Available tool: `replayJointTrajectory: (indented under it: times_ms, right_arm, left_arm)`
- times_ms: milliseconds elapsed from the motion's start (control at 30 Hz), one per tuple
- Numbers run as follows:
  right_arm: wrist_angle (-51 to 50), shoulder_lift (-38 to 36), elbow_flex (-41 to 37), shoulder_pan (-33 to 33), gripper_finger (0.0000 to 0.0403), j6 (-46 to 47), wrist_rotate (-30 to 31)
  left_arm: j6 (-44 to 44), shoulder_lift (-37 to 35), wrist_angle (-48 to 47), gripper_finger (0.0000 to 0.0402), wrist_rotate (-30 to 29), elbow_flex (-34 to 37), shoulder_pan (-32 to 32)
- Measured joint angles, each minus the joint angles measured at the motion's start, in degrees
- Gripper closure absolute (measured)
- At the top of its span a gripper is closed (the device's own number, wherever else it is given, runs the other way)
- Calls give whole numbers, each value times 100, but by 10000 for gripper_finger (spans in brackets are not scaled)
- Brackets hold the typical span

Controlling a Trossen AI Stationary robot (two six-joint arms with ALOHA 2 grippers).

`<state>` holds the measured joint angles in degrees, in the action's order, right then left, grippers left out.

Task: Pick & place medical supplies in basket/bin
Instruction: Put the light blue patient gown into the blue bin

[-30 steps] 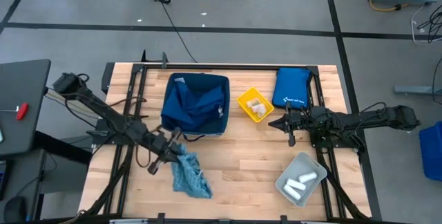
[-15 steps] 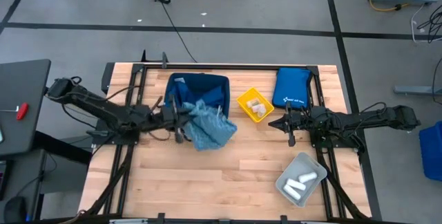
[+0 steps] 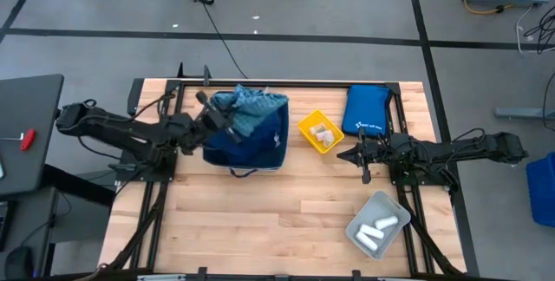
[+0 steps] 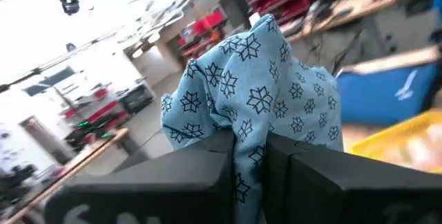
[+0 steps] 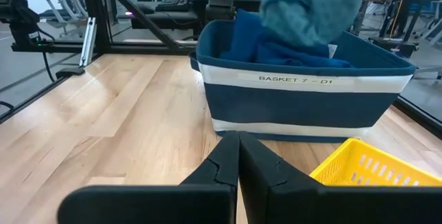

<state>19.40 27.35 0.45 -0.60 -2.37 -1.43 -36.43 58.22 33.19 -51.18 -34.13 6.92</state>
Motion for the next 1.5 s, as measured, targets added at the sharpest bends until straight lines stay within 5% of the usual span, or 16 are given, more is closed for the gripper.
replayJointTrajectory:
  times_ms: [400, 700, 967, 1300, 1500]
  right_arm:
    - [-7, 0, 0, -2, 394, 4, 0]
    - [-9, 0, 0, 0, 394, 20, -1]
    - [-11, 0, 0, -2, 394, 55, -2]
    - [-7, 0, 0, -2, 394, 137, 0]
    - [-6, 0, 0, 0, 394, 215, 0]
  left_arm:
    - [375, 1301, -1099, 366, 57, 138, -280]
    - [1976, 1713, -2028, 366, 1258, 134, -490]
    - [2797, 1700, -2292, 362, 2979, 134, -848]
    - [2881, 1641, -2068, 175, 3207, 132, -744]
    - [2797, 1340, -2074, 114, 3271, 49, -523]
